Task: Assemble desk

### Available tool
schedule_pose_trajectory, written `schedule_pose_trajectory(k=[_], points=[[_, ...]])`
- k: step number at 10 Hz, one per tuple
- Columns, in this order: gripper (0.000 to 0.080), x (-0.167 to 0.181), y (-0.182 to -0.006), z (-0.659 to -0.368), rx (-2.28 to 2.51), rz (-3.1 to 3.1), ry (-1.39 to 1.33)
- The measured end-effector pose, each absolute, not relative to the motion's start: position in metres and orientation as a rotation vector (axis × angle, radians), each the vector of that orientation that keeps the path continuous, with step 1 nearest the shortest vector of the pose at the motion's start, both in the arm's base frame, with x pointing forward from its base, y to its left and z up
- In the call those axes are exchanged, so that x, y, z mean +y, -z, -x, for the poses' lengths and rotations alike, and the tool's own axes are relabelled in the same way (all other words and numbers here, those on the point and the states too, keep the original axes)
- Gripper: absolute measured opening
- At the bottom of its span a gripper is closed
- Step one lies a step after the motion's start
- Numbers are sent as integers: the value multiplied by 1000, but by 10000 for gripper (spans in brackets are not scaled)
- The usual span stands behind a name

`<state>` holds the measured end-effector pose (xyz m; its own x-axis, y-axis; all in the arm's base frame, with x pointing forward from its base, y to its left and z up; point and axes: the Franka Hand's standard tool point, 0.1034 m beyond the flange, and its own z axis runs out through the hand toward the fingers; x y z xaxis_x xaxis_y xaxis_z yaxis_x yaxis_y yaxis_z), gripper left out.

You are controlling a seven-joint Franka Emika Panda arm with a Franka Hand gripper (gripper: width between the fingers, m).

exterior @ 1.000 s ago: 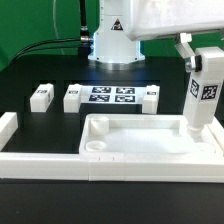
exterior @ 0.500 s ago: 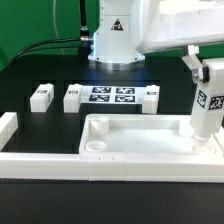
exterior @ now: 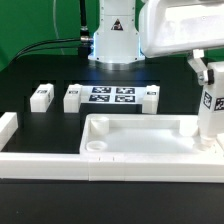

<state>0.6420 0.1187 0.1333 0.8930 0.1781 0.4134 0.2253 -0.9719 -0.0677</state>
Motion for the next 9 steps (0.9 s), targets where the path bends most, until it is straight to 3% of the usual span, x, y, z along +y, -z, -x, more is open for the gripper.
schedule_pose_trajectory(k=[9], points=[[288,109,-132,-647,-341,2946,684]])
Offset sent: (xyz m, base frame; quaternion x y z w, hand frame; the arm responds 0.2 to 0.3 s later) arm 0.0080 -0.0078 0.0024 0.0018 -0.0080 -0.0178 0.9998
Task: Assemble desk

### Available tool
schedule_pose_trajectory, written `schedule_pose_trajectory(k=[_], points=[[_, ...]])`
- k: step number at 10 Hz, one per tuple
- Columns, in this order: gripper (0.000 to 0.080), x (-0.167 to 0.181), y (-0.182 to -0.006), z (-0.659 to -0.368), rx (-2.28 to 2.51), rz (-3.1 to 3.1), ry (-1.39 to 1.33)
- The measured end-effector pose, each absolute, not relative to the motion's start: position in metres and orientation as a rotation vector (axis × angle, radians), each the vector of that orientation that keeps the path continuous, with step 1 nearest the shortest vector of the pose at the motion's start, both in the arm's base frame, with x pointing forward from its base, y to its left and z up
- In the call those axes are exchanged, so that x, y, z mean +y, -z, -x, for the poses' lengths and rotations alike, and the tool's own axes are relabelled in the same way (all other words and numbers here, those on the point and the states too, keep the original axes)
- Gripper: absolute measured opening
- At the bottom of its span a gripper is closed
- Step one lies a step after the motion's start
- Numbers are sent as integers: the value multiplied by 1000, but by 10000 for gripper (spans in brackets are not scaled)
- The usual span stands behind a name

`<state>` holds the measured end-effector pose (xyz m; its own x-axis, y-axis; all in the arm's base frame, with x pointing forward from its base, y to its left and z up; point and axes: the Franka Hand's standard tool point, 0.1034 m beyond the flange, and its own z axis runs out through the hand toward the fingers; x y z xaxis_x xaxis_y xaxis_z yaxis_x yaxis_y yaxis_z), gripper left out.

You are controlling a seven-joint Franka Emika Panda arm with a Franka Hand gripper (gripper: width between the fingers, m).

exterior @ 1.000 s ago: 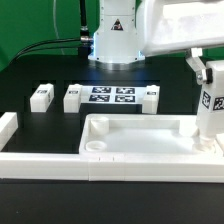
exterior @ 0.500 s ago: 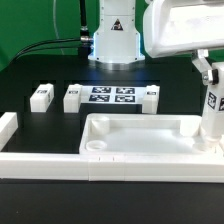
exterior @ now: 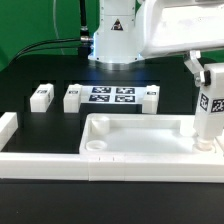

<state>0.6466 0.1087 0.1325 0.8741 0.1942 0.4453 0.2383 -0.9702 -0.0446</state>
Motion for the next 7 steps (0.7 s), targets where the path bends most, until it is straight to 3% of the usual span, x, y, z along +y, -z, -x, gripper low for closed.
schedule_pose_trajectory(k=[7], points=[[288,112,-121,-646,-340,2940,715]])
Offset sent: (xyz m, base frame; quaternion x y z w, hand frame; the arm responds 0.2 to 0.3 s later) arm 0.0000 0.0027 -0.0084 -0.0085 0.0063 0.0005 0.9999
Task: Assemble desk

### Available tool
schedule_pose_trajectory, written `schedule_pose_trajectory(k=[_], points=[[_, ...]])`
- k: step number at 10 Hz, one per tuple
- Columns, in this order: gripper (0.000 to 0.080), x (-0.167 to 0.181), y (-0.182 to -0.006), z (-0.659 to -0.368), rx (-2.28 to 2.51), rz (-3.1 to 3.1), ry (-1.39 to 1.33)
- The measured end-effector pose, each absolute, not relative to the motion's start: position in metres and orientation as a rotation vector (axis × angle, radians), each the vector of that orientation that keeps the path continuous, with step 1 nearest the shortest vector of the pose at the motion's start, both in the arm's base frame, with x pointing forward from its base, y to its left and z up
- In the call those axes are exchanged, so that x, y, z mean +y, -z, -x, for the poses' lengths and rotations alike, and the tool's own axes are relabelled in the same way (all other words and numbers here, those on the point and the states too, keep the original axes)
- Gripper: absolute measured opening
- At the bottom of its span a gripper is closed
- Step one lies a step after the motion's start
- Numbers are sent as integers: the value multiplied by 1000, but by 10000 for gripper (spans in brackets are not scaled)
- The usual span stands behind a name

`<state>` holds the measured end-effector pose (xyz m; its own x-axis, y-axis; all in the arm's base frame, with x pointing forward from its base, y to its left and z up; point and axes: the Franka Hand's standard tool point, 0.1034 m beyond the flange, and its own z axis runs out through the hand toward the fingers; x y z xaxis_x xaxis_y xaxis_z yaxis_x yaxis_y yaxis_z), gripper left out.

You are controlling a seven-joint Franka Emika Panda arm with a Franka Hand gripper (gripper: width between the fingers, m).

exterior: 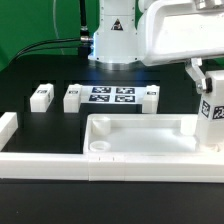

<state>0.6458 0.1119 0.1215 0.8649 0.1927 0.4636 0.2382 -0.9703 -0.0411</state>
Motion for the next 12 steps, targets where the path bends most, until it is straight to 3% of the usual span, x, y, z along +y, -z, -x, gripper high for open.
schedule_pose_trajectory(k=[4,5,6,8,12], points=[[288,109,-118,-645,-340,2938,741],[364,108,-118,-646,-339,2939,740],[364,108,-117,-646,-340,2939,740],[621,108,-118,-646,-340,2939,741],[648,115,-145,-652,-307,2928,767]])
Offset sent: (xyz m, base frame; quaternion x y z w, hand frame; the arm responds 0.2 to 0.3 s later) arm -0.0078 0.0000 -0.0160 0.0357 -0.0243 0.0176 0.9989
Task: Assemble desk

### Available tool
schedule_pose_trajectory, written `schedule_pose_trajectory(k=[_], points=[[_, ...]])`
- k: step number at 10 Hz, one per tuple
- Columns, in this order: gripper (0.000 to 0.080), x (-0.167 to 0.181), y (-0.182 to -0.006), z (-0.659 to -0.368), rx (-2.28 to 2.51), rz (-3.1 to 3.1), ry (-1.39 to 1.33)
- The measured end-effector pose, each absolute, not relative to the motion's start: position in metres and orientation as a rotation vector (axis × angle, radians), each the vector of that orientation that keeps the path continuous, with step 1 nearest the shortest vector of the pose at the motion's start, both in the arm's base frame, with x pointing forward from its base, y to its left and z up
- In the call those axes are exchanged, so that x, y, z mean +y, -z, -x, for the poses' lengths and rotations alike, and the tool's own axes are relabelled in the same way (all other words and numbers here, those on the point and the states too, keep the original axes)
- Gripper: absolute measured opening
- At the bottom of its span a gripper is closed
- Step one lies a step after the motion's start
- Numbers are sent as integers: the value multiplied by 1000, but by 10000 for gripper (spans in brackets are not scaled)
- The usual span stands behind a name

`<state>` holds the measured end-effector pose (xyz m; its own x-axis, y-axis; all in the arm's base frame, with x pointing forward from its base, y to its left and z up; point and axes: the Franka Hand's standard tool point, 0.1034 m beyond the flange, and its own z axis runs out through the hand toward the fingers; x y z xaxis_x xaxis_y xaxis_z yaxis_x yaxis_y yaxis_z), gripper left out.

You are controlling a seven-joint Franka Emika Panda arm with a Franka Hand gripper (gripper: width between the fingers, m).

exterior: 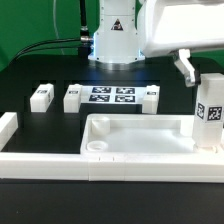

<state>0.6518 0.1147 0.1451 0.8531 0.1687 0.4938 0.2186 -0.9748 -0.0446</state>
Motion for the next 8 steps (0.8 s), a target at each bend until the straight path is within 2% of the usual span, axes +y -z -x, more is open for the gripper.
schedule_pose_trajectory(k=[6,8], points=[[649,115,-139,-649,-301,2938,712],[649,112,-129,-643,-273,2971,525]])
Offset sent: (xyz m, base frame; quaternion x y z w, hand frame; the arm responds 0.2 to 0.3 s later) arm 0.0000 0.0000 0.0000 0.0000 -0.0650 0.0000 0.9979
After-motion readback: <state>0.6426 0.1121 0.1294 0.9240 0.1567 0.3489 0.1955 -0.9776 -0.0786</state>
